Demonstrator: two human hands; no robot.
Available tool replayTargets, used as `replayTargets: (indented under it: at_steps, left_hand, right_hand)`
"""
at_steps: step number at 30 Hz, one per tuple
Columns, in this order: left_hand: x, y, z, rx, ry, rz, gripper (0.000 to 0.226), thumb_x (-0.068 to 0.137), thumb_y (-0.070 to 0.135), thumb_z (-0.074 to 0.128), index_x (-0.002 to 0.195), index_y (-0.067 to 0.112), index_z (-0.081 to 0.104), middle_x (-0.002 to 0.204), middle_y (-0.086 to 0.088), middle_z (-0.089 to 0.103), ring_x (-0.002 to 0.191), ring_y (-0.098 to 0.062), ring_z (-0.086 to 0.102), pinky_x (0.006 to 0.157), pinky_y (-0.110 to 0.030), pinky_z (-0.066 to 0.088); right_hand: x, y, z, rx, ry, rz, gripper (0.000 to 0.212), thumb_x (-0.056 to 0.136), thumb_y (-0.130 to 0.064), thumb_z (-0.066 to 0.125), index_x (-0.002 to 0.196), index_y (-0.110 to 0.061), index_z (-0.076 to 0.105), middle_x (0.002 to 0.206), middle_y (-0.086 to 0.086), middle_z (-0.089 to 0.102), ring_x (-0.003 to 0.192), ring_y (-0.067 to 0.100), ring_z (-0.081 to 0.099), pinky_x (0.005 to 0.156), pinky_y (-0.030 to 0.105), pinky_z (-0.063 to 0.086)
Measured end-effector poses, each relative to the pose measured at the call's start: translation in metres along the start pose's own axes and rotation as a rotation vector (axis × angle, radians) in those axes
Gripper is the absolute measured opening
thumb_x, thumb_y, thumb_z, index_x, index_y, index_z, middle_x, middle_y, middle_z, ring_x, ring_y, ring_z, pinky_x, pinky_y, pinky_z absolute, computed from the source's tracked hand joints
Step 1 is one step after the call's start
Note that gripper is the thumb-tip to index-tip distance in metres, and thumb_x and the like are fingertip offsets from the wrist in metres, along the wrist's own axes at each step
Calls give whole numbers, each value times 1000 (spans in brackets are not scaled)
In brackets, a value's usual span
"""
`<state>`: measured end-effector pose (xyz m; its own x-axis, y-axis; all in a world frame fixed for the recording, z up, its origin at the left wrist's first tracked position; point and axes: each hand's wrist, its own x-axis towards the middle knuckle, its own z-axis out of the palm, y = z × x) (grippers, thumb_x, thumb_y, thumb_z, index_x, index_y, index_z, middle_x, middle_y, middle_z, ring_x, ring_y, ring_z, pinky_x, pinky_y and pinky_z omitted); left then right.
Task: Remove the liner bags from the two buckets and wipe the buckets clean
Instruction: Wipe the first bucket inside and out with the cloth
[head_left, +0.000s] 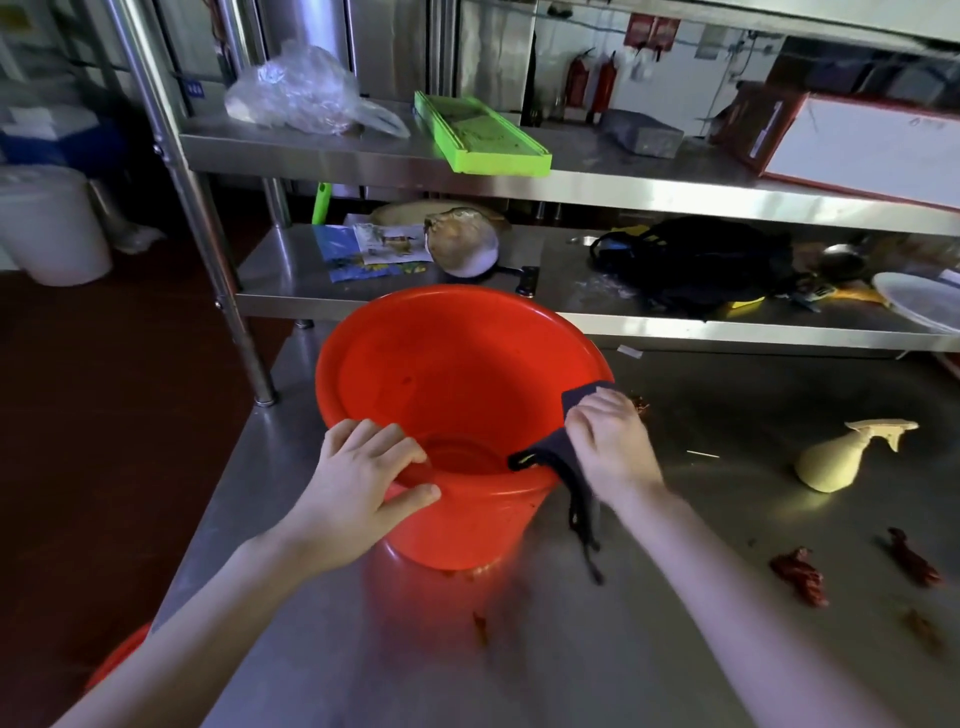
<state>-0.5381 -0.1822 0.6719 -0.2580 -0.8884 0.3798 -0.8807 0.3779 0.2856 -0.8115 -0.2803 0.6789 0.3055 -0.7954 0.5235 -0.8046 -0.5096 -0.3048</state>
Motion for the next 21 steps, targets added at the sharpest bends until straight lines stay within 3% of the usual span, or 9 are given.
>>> replayTargets:
  at_steps: [2,4,6,11,14,16,18,21]
  left_hand:
    - [4,12,3,69,20,5,47,85,60,43,92,20,69,82,11,56,82,-17,53,88,-41,39]
    - [4,28,6,102,27,-20,43,80,56,49,82,17,68,73,8,58,73,-21,56,74,-38,43]
    - [4,38,4,40,34,-61,41,76,57,53,79,18,68,71,10,60,70,-20,56,70,-35,41]
    - [3,8,-23,-80,13,-5,53,83,64,49,101,19,71,96,9,68,96,-15,58,93,-37,40]
    - [-9,-24,-34,-64,-14,-28,60,82,63,48,102,12,72,107,-1,67,109,-19,60,111,-43,31]
    - [-10,-27,-30,-82,-37,-18,58,82,61,48,103,12,72,105,2,65,105,-17,60,116,-44,24]
    - [-8,-25,-24,-48,-7,23,60,84,65,47,100,12,73,96,4,63,91,-19,59,106,-41,35]
    - [-7,-24,-17,-52,67,14,64,86,70,42,91,15,74,85,7,61,77,-19,56,84,-35,41]
  right_hand:
    - [-24,-40,17,-91,127,5,36,87,-17,39,52,-13,48,55,4,51,59,27,46,68,41,45]
    - [-39,-72,28,-109,164,3,37,90,-20,42,53,-18,47,55,-2,49,59,25,46,67,38,40]
    - [-37,-75,28,-58,156,-48,40,93,-24,43,55,-16,51,56,-4,50,61,23,47,69,38,40]
    - [-3,-18,3,-8,-181,-157,47,92,-33,33,67,-10,65,68,-2,62,75,20,52,85,39,41]
    - [16,17,-3,13,-240,-159,45,92,-25,36,66,-3,66,73,4,65,84,25,55,89,34,39]
    - [28,30,-3,13,-261,-144,39,94,-15,43,67,1,66,76,8,65,87,27,56,93,24,35]
    - [32,26,-1,50,-245,-76,34,93,-4,47,65,6,63,73,13,64,85,31,56,94,14,30]
    - [15,-5,2,16,-98,55,38,85,-7,42,51,1,55,57,13,57,68,33,53,78,35,44]
